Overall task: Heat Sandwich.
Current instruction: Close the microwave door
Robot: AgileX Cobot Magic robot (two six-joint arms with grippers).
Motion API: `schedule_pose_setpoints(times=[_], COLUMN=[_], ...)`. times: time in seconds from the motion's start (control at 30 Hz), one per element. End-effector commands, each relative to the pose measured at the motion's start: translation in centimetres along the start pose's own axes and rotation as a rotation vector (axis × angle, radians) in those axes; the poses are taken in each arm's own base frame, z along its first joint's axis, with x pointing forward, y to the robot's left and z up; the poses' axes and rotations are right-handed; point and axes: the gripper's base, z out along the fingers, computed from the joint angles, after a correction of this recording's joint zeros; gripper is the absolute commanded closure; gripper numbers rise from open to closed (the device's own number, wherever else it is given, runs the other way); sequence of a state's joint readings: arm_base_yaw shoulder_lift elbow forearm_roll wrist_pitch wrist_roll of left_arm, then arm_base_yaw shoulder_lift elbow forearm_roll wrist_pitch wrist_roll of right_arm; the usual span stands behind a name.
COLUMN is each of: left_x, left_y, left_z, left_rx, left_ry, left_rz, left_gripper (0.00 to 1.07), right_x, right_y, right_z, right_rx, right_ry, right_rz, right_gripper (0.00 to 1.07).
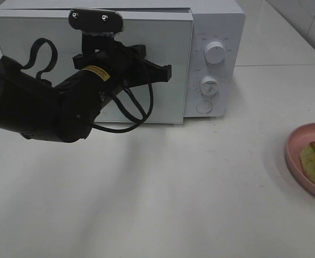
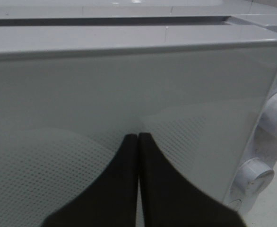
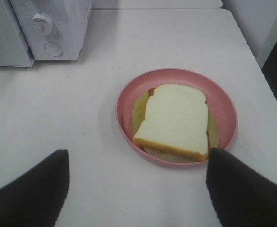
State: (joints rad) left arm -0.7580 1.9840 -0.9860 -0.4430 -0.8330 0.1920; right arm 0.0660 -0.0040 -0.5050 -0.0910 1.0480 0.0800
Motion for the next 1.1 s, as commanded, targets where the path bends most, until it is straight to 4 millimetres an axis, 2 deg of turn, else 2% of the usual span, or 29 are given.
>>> schedule_pose_setpoints(times=[0.03,0.23,0.4,0.57,1.1], left_x=[-0.4,-0.6,-0.5,-0.4,-0.6], left_y=[-0.1,-0.1,1.2,1.7,1.6], left_z=[0.9,2.3,2.9,3.7,3.7], left_rx=[-0.017,-0.027,-0.067,-0.074,-0.069], left_ry=[-0.023,-0.016,-0.007,-0.002,0.001], left_rz=[-0.018,-0.042,-0.052,-0.054,-0.055], left_gripper=[1.06,1.06,1.06,1.06,1.06], right_x=[0.1,0.1,0.1,0.1,0.1], right_y=[0.0,0.0,0.0,0.0,0.0], right_z=[-0.3,-0.3,-0.3,-0.3,-0.3], right_rx=[0.006,0.006,0.006,0.006,0.006], right_ry=[-0.037,-0.037,-0.037,-0.037,-0.037], right_rz=[-0.009,-0.009,-0.009,-0.009,-0.009], right_gripper=[0.31,0.31,0.31,0.31,0.31])
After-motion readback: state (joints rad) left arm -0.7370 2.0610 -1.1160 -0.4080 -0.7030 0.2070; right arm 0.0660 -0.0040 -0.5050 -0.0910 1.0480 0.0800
